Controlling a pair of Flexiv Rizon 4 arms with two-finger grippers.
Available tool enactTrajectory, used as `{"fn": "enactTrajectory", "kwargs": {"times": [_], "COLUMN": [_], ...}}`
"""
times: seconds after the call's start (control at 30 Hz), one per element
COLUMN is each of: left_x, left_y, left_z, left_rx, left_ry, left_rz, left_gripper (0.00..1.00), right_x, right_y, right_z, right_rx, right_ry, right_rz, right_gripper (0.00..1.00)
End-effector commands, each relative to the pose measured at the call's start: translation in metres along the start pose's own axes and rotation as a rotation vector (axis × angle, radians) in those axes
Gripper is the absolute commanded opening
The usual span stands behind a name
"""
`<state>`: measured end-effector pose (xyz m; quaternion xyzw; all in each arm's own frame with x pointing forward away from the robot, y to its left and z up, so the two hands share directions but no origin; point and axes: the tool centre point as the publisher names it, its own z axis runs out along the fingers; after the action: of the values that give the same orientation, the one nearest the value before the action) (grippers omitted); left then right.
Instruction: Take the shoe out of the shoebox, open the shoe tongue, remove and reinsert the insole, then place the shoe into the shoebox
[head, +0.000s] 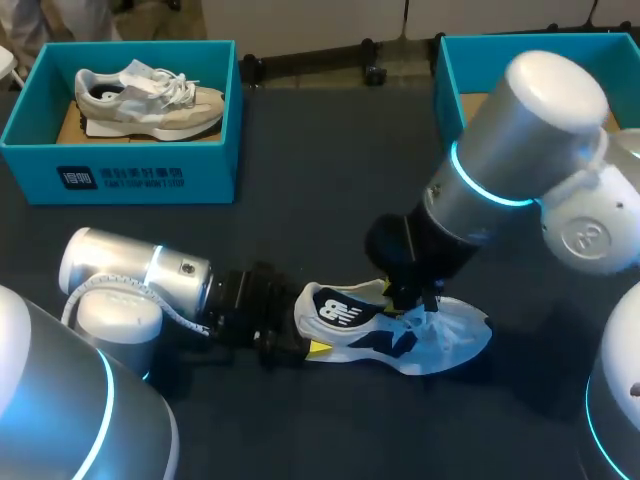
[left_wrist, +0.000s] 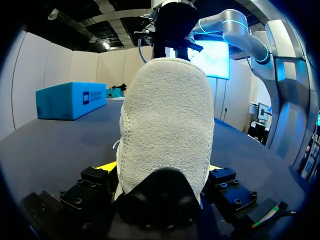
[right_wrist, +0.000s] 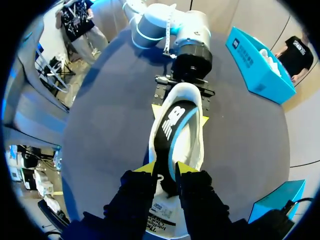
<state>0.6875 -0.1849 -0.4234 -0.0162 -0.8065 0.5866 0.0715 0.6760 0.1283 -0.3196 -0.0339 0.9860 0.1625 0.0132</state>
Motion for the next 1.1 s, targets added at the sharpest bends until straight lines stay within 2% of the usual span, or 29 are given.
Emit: {"fn": "enactTrajectory", "kwargs": {"times": [0.03,0.2,0.37,0.67,0.73,0.77,0.83,1.1], "left_x": [0.000,0.000,0.000,0.000,0.000,0.000,0.000,0.000], "left_y": [0.001,0.001,0.001,0.001,0.001,0.001,0.001,0.001], "left_z": [0.000,0.000,0.000,0.000,0.000,0.000,0.000,0.000], "left_rx": [-0.001,-0.001,-0.001,-0.001,-0.001,-0.001,-0.001,-0.001], "left_ry": [0.000,0.000,0.000,0.000,0.000,0.000,0.000,0.000], "left_rz": [0.000,0.000,0.000,0.000,0.000,0.000,0.000,0.000], "left_gripper": [0.00,0.00,0.00,0.00,0.00,0.00,0.00,0.00], "right_x": [-0.010,-0.011,-0.013,-0.014,-0.014,-0.014,-0.014,-0.012], "right_y": [0.024,0.034,0.037,0.040,0.041,0.041,0.041,0.042], "right_z": [0.005,0.006,0.015,0.022,0.022,0.022,0.020,0.015], "right_rx": [0.111,0.152,0.162,0.192,0.192,0.194,0.196,0.203], "right_ry": [0.056,0.108,0.169,0.217,0.222,0.222,0.222,0.219], "right_rz": [-0.005,-0.007,0.000,0.039,0.042,0.045,0.055,0.067], "right_gripper": [0.23,0.24,0.20,0.20,0.17,0.07,0.00,0.00]}}
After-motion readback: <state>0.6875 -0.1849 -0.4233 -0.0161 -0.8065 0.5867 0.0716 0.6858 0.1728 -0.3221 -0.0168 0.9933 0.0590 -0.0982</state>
